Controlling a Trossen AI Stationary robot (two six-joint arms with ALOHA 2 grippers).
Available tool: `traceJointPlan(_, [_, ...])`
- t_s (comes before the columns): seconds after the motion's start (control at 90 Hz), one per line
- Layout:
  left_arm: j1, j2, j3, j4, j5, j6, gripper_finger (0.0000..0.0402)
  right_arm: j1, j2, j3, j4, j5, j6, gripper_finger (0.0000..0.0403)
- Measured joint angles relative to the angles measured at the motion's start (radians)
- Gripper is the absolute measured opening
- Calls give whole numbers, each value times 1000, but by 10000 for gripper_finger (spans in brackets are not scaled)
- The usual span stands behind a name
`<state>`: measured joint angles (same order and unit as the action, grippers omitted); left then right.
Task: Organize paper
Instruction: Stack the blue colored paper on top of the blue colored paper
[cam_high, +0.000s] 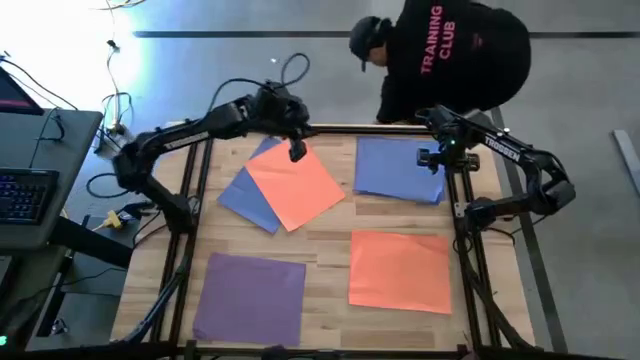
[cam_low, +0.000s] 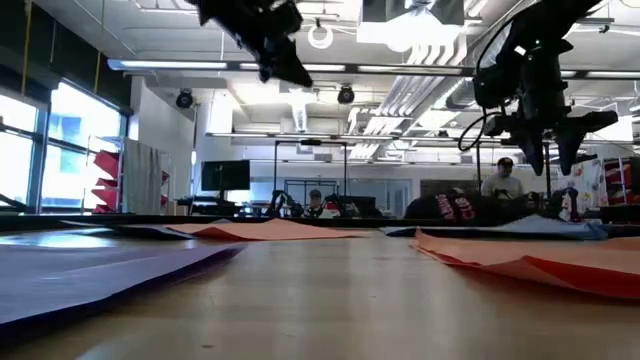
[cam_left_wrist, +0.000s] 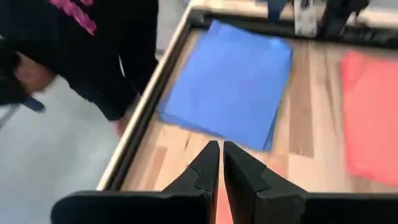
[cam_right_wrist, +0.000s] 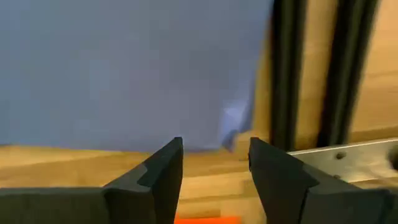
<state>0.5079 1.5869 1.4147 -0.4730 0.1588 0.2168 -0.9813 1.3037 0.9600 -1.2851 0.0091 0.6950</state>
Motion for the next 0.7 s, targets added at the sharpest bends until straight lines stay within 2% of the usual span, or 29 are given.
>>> traceJointPlan(0.122, [0, 56, 0, -12, 16, 2, 0, 11, 0, 0, 25, 0, -79, 165])
traceJointPlan(0.344, [0, 66, 0, -30, 43, -6, 0, 208, 4, -9, 100, -211, -355, 165])
traceJointPlan(0.5, [0, 67, 0, -29, 42, -14, 0, 319, 69, -102, 96, -226, -346, 165])
traceJointPlan(0.7, [0, 66, 0, -27, 42, -41, 0, 336, 202, -218, 143, -199, -287, 165])
